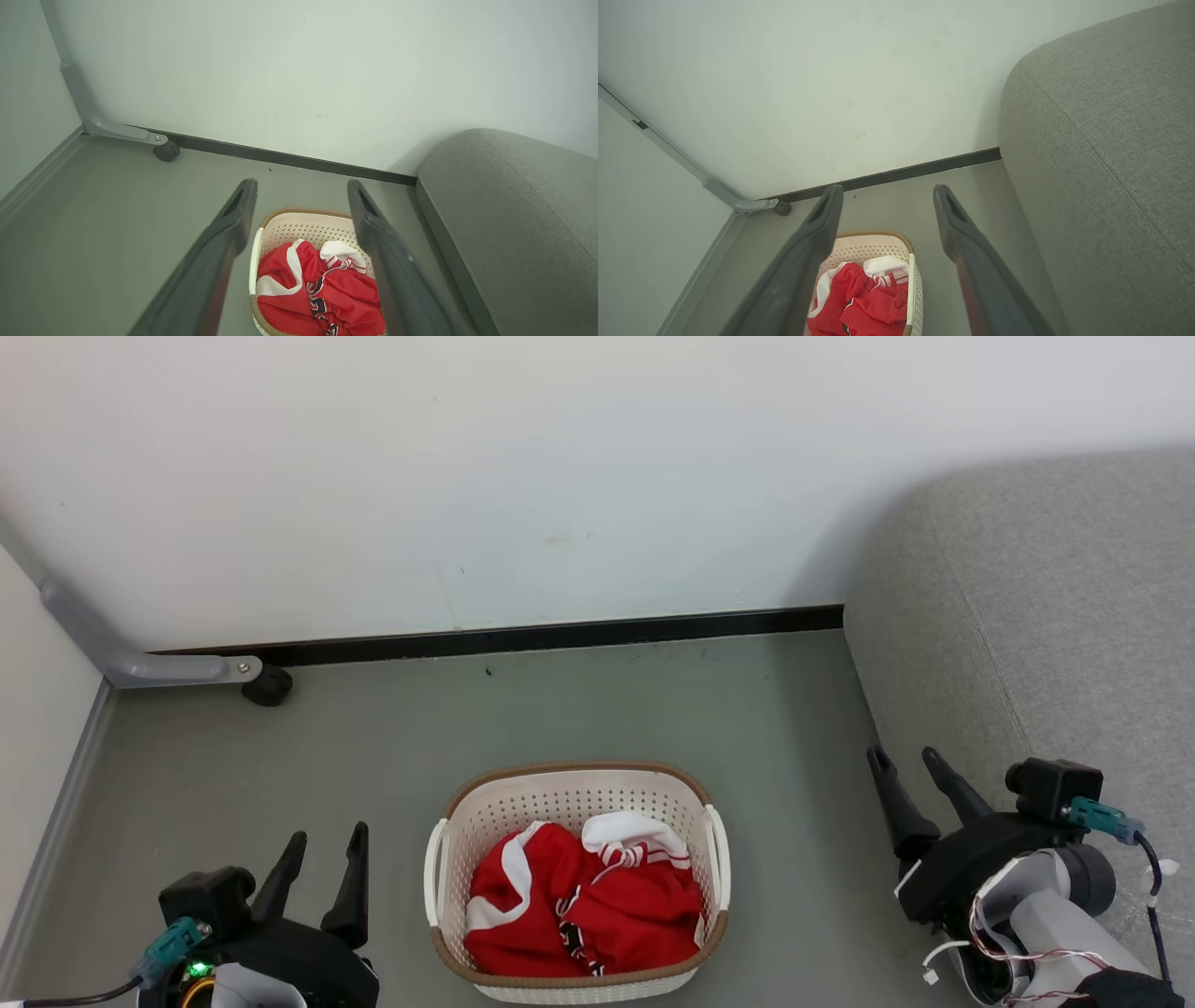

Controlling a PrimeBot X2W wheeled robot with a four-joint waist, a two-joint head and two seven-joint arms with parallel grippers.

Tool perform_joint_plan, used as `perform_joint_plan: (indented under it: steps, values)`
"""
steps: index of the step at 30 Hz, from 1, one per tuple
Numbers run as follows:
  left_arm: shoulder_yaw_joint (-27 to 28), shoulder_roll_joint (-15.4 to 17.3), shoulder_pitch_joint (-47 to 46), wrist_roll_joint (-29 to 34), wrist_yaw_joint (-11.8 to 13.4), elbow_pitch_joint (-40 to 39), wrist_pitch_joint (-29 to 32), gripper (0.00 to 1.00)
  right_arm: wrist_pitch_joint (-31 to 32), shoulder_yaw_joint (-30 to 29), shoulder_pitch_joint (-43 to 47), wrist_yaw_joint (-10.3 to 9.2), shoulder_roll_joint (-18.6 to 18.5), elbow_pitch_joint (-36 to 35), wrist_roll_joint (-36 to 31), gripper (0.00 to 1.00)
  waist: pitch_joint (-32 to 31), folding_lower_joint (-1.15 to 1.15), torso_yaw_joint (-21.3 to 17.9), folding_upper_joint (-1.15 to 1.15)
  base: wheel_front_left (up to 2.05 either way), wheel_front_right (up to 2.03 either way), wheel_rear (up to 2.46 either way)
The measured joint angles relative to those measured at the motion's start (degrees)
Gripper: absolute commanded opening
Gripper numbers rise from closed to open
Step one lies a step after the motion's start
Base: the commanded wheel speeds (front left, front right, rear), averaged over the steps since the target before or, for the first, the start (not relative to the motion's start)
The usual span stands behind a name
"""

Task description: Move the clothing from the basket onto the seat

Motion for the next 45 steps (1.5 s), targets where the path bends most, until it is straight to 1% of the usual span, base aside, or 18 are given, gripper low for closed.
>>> perform_joint_plan:
  steps: [4, 8, 11, 17, 19, 22, 23, 25, 31, 34, 42, 45]
  values:
    - [-0.41, 0.21, -0.73, 2.94, 0.49, 0.29, -0.97, 1.0, -0.98, 1.59, -1.32, -0.41, -0.43, 1.44, -2.96, 1.0, 0.05, 0.0, 0.04, 0.0, 0.0, 0.0, 0.0]
    - [-0.78, 0.38, -0.81, 5.98, 0.54, 0.52, -1.9, 1.0, -1.74, 2.97, -2.47, -0.48, -0.9, 2.7, -5.44, 1.0, 0.08, 0.0, 0.11, 0.0, 0.0, 0.0, 0.0]
    - [-0.9, 0.42, -1.01, 8.23, 0.55, 0.67, -2.43, 1.0, -2.47, 4.07, -3.18, -0.92, -1.01, 3.52, -7.13, 1.0, 0.1, 0.0, 0.14, 0.0, 0.0, 0.0, 0.0]
    - [-1.52, 0.69, -1.88, 12.61, 0.56, 0.97, -3.65, 1.0, -3.72, 6.03, -5.22, -1.0, -1.68, 5.54, -10.89, 1.0, 0.13, 0.0, 0.17, 0.0, 0.0, 0.0, 0.0]
    - [-1.7, 0.85, -1.91, 14.23, 0.54, 1.04, -3.96, 1.0, -4.08, 6.55, -5.89, -1.42, -1.98, 6.23, -12.23, 1.0, 0.14, 0.0, 0.18, 0.0, 0.0, 0.0, 0.0]
    - [-1.78, 1.0, -1.96, 16.22, 0.54, 1.27, -4.55, 1.0, -4.65, 7.37, -6.69, -1.54, -2.21, 7.21, -13.97, 1.0, 0.18, 0.0, 0.19, 0.0, 0.0, 0.0, 0.0]
    - [-1.77, 1.0, -1.97, 16.85, 0.55, 1.32, -4.97, 1.0, -4.99, 7.53, -6.92, -1.91, -2.21, 7.5, -14.35, 1.0, 0.2, 0.0, 0.2, 0.0, 0.0, 0.0, 0.0]
    - [-1.56, 0.97, -2.0, 18.47, 1.04, 1.45, -5.26, 1.0, -5.15, 7.56, -7.43, -2.29, -2.32, 8.06, -15.46, 1.0, 0.25, 0.0, 0.23, 0.0, 0.0, 0.0, 0.0]
    - [1.88, 0.87, -1.99, 18.78, 3.55, 2.65, -5.45, 1.0, -5.49, 5.48, -7.74, -4.63, -2.87, 8.33, -15.61, 1.0, 0.38, 0.0, 0.3, 0.0, 0.0, 0.0, 0.0]
    - [2.71, 0.68, -1.99, 18.78, 3.85, 2.81, -5.45, 1.0, -5.49, 4.67, -7.73, -5.53, -2.94, 8.24, -15.61, 1.0, 0.47, 0.0, 0.28, 0.0, 0.0, 0.0, 0.0]
    - [3.47, -0.07, -1.85, 18.92, 3.96, 2.47, -5.45, 1.0, -5.5, 3.58, -7.69, -6.05, -3.02, 6.36, -15.61, 1.0, 1.11, 0.0, 0.05, 0.0, 0.0, 0.0, 0.0]
    - [3.55, -0.37, -1.79, 19.29, 3.41, 1.91, -5.45, 1.0, -5.5, 3.33, -7.69, -6.55, -3.12, 4.9, -15.7, 1.0, 1.92, 0.0, -0.07, 0.0, 0.0, 0.0, 0.0]
